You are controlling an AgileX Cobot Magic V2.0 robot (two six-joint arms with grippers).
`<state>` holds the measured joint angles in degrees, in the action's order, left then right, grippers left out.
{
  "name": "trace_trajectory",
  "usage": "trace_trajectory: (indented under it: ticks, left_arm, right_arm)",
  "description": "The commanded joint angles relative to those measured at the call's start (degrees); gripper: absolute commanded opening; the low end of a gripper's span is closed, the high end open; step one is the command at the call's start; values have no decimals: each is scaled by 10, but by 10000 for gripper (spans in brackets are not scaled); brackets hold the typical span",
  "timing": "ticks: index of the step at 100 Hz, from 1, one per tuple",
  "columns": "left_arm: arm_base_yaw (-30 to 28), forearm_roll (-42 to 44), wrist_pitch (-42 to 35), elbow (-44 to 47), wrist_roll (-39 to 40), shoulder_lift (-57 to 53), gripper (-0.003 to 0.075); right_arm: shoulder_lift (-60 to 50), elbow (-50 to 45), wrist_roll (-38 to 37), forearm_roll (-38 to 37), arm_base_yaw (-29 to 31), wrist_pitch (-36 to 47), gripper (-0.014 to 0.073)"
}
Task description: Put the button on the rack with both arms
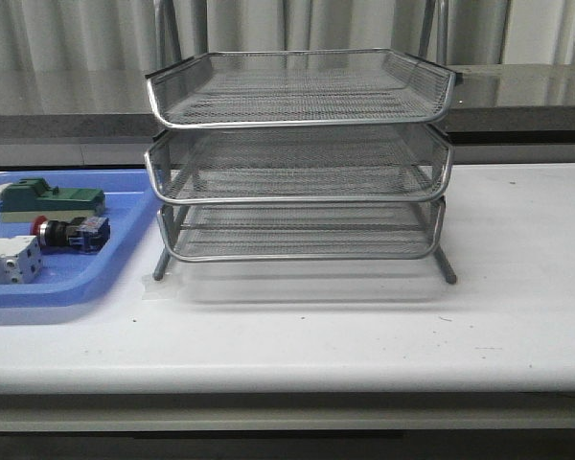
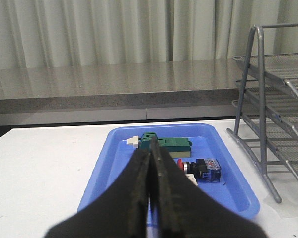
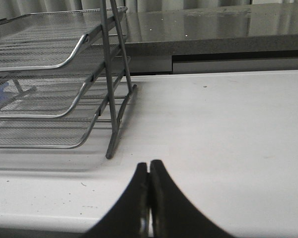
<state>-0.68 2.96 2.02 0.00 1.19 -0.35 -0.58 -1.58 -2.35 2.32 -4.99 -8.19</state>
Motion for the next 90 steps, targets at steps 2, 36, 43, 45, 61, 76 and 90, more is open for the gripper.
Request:
trace_trajectory:
  ticks: [2, 36, 43, 45, 61, 76, 90]
  left_arm:
    - [1, -4, -44, 28, 7, -18, -20]
    - [1, -4, -44, 28, 7, -18, -20]
    - [1, -4, -44, 28, 7, -18, -20]
    - [1, -4, -44, 28, 7, -18, -20]
    - [1, -4, -44, 28, 7, -18, -20]
    - [1, -4, -44, 28, 7, -18, -20]
    - [1, -4, -44, 28, 7, -18, -20]
  right_arm:
    - [-12, 9, 2, -4, 0, 46, -60]
    - [-12, 9, 2, -4, 0, 46, -60]
    - [-12, 9, 2, -4, 0, 46, -60]
    - [-12, 9, 2, -4, 0, 46, -60]
    - [-12, 9, 2, -4, 0, 46, -60]
    - [-12, 9, 2, -4, 0, 50, -60]
    - [-12, 9, 2, -4, 0, 73, -60]
